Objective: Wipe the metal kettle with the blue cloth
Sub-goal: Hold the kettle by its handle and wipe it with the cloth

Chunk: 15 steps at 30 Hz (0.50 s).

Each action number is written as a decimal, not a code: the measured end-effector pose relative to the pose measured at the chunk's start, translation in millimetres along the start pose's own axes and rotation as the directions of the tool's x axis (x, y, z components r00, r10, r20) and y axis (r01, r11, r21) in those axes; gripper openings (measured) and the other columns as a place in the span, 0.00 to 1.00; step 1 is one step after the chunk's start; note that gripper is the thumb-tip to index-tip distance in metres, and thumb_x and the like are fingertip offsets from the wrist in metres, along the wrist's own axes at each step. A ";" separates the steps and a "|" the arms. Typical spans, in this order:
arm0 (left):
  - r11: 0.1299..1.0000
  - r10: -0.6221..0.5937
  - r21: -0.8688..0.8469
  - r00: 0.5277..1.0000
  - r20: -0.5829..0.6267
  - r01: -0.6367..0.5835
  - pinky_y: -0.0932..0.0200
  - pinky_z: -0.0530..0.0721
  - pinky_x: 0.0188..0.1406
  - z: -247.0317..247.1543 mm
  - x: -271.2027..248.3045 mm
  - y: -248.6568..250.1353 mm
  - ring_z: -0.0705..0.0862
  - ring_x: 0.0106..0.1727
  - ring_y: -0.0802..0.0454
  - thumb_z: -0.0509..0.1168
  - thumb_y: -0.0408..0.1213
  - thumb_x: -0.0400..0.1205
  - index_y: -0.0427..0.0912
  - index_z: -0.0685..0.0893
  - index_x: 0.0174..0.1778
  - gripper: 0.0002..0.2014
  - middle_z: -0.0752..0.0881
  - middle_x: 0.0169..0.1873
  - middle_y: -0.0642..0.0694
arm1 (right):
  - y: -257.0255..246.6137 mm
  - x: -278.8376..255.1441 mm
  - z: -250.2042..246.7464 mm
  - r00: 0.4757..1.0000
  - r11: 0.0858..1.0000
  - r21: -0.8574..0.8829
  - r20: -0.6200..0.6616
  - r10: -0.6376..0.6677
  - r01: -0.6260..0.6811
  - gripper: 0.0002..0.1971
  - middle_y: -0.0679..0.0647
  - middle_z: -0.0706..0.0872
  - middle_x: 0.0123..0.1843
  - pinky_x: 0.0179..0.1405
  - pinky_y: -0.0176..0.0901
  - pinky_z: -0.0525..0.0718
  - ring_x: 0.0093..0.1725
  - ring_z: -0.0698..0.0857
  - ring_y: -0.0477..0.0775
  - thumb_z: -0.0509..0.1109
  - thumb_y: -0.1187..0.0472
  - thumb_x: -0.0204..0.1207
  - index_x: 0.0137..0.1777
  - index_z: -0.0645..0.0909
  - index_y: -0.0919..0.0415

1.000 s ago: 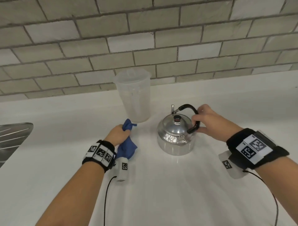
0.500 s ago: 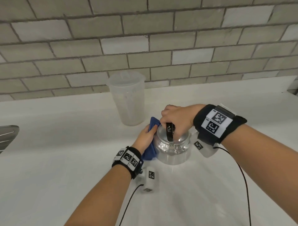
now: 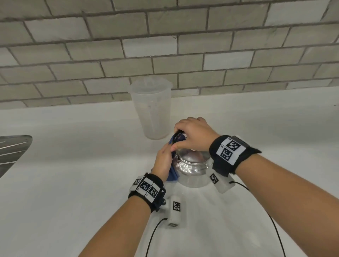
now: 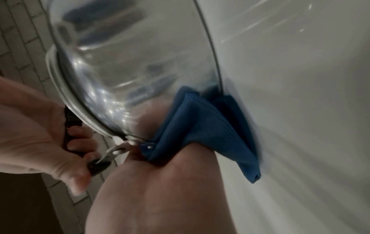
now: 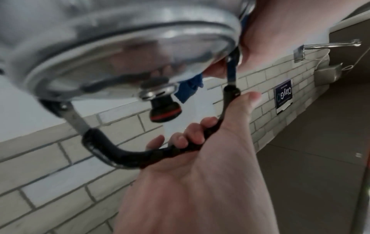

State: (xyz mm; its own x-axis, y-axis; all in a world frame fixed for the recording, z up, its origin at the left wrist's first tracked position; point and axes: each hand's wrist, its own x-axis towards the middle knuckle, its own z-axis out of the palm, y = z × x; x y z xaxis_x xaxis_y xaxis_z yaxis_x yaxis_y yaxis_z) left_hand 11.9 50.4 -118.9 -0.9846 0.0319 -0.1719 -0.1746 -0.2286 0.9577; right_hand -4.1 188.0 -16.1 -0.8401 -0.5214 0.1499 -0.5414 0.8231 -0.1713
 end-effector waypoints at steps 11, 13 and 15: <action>0.955 -0.120 -0.294 0.962 -0.246 0.044 0.47 0.82 0.62 -26.4 -20.0 -14.7 0.88 0.57 0.40 0.67 0.43 0.80 0.39 0.91 0.52 0.14 0.90 0.54 0.33 | -24.7 17.3 11.1 0.978 0.986 0.080 -0.140 0.157 -0.147 0.25 0.48 0.86 0.43 0.40 0.44 0.76 0.45 0.83 0.52 0.66 0.32 0.71 0.49 0.82 0.54; 0.963 -0.103 -0.267 0.968 -0.229 0.039 0.48 0.80 0.65 -23.7 -24.4 -12.4 0.87 0.59 0.42 0.63 0.42 0.84 0.39 0.88 0.61 0.16 0.89 0.56 0.36 | -11.5 14.0 -1.7 0.992 0.975 0.185 -0.013 0.124 -0.120 0.22 0.48 0.84 0.38 0.37 0.44 0.76 0.41 0.83 0.52 0.63 0.34 0.75 0.46 0.82 0.55; 0.969 -0.092 -0.245 0.974 -0.205 0.040 0.46 0.77 0.73 -19.5 -25.4 -12.7 0.86 0.65 0.43 0.62 0.46 0.84 0.41 0.86 0.68 0.20 0.90 0.61 0.40 | -1.8 11.3 -9.0 0.992 0.963 0.241 0.076 0.103 -0.118 0.24 0.49 0.81 0.33 0.38 0.46 0.76 0.38 0.81 0.53 0.61 0.37 0.78 0.42 0.81 0.59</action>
State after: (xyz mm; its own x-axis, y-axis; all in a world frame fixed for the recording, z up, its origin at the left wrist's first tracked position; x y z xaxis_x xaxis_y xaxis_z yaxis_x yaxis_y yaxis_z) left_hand 39.3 33.6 -131.2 -0.9415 -0.1472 -0.3031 -0.2065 -0.4589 0.8642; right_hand -12.3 182.7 -5.4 -0.8914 -0.4496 0.0570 -0.4304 0.8003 -0.4175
